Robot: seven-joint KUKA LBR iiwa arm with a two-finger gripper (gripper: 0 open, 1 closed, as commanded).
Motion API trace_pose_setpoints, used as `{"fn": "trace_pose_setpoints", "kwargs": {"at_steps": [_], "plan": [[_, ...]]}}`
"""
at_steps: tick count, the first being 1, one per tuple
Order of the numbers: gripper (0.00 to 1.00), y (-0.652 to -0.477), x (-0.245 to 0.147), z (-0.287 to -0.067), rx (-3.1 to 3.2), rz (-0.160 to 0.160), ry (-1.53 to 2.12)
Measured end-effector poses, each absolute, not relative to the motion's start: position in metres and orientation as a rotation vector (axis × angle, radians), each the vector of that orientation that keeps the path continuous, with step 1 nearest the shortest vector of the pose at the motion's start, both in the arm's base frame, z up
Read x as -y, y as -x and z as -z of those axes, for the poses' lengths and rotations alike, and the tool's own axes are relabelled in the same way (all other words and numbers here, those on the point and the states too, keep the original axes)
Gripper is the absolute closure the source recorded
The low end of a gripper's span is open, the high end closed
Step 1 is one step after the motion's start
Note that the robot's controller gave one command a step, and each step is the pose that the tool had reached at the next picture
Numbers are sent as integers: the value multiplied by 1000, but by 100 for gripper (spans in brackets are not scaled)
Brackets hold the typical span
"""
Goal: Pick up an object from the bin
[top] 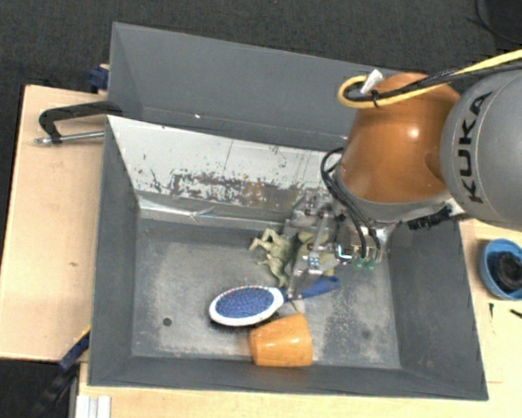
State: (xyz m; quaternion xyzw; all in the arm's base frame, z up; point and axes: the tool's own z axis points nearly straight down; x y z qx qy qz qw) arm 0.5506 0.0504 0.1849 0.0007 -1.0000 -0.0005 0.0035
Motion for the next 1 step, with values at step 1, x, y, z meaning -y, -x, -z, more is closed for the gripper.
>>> {"fn": "trace_pose_setpoints", "kwargs": {"at_steps": [1], "plan": [[0, -514, -89, -72, 3153, 7, -152]]}}
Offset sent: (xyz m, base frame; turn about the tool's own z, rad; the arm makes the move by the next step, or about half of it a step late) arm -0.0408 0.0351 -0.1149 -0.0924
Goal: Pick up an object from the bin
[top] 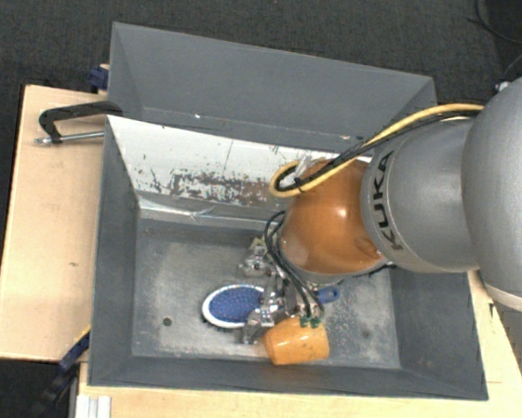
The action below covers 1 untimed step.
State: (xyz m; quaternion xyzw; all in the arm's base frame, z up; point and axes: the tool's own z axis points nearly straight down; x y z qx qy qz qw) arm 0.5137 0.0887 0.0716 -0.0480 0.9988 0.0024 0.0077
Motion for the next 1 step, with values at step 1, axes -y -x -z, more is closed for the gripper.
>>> {"fn": "trace_pose_setpoints", "kwargs": {"at_steps": [1], "plan": [[100, -514, -88, -74, -3124, -7, 147]]}}
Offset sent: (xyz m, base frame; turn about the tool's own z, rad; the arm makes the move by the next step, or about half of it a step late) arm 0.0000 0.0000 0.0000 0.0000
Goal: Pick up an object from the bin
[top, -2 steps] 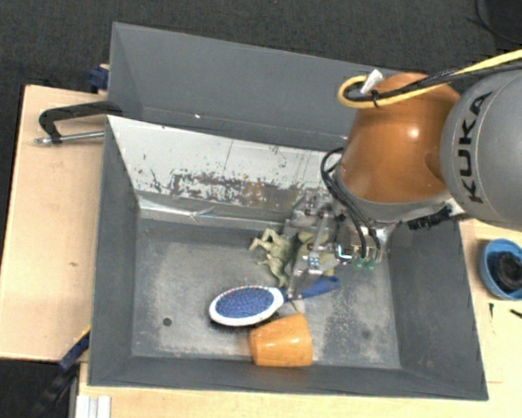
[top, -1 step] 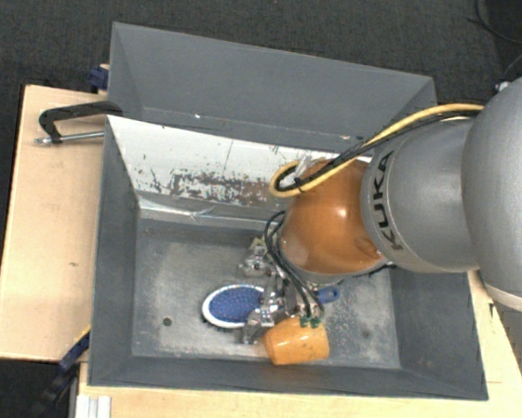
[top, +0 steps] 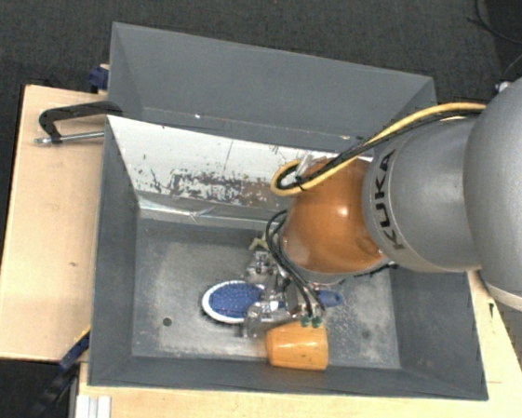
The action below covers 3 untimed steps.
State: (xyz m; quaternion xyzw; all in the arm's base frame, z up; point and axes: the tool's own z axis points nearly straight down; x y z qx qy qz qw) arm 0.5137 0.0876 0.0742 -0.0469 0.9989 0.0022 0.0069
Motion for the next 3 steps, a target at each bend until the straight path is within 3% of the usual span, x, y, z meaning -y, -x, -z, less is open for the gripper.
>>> {"fn": "trace_pose_setpoints", "kwargs": {"at_steps": [1, 2, 3], "plan": [[100, -519, -95, -212, -3123, -3, 205], [100, -546, -60, -197, -3137, 0, 20], [100, -563, -85, -272, -3098, -2, 449]]}}
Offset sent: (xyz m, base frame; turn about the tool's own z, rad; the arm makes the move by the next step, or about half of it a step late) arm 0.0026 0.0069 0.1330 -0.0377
